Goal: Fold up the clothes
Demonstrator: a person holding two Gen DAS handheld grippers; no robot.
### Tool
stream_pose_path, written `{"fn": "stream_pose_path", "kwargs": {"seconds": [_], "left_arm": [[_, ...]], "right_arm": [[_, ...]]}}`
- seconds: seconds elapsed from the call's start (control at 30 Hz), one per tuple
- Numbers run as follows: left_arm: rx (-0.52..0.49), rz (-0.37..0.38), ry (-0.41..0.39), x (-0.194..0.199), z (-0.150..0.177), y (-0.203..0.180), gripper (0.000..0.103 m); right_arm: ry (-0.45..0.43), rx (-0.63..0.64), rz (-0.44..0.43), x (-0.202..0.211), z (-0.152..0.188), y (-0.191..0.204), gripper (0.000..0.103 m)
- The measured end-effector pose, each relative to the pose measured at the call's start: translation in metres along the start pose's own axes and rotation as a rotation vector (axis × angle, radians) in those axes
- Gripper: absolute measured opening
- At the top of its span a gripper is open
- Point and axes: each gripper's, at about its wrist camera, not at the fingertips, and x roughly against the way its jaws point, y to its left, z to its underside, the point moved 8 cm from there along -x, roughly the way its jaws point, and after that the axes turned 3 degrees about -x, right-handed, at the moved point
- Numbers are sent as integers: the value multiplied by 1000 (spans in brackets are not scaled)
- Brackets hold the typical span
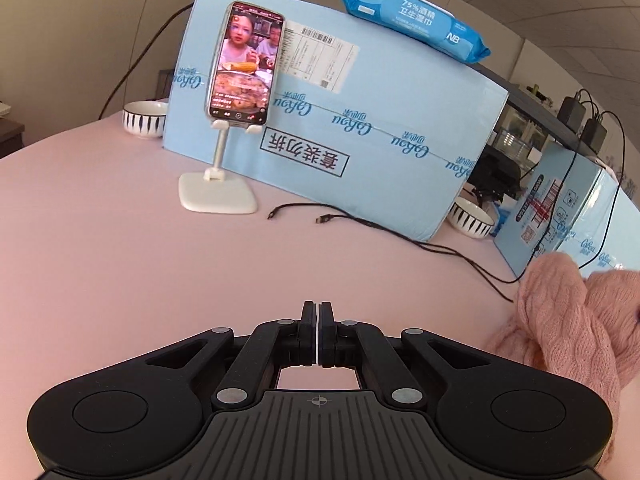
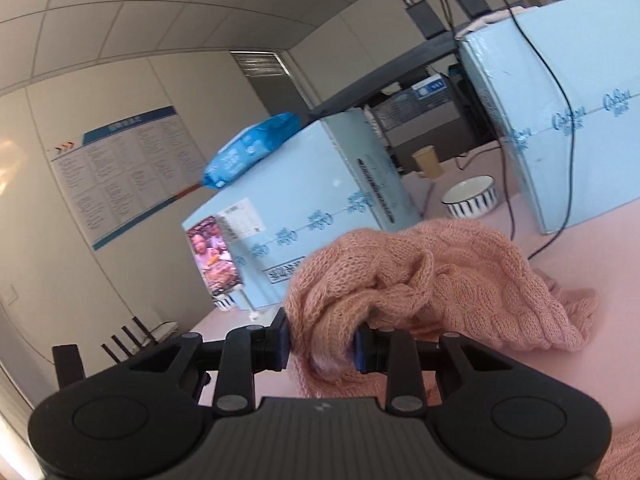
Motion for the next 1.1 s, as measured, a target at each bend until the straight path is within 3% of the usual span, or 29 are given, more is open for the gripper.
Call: {"fn": "stream_pose_path", "kwargs": {"seconds": [0.07,0.13,0.17,0.2,0.27,0.37,0.47,0.6,0.77,0.83,0.87,0.9,1.0,1.1], "left_arm": [[5,129,96,-3,18,-8,3],[30,254,189,-6,33,-22,18],[32,321,241,-9,40,-34,35],[16,363,269,-10,45,-46,61],[-38,438,295,-10,53,-72,85],[-111,514,329,-10,66,-107,98],[-143,558,392,-15,81,-135,99],[-187,515,431,-32,95,-163,103],[-172,494,417,-56,94,-194,101],[-243,434,348,-61,95,-201,79],[-313,373,291,-65,97,-207,54],[-358,325,247,-67,99,-210,41],[-375,293,203,-69,100,-210,27],[-356,299,210,-68,98,-206,21]], "right_arm": [[-41,25,-30,8,-3,8,31],[-71,41,-36,15,-6,12,31],[-80,45,-26,18,-7,12,31],[-85,48,-14,17,-8,10,31],[-94,44,15,20,-11,4,31],[-105,31,46,27,-13,-5,31],[-140,31,84,40,-16,-13,31],[-189,28,122,61,-26,-24,32],[-232,-15,145,79,-33,-40,32],[-237,-27,149,83,-33,-44,32],[-237,-32,151,84,-33,-46,32],[-234,-37,154,85,-32,-48,32],[-227,-49,177,86,-31,-55,32],[-231,-50,201,88,-31,-63,31]]}}
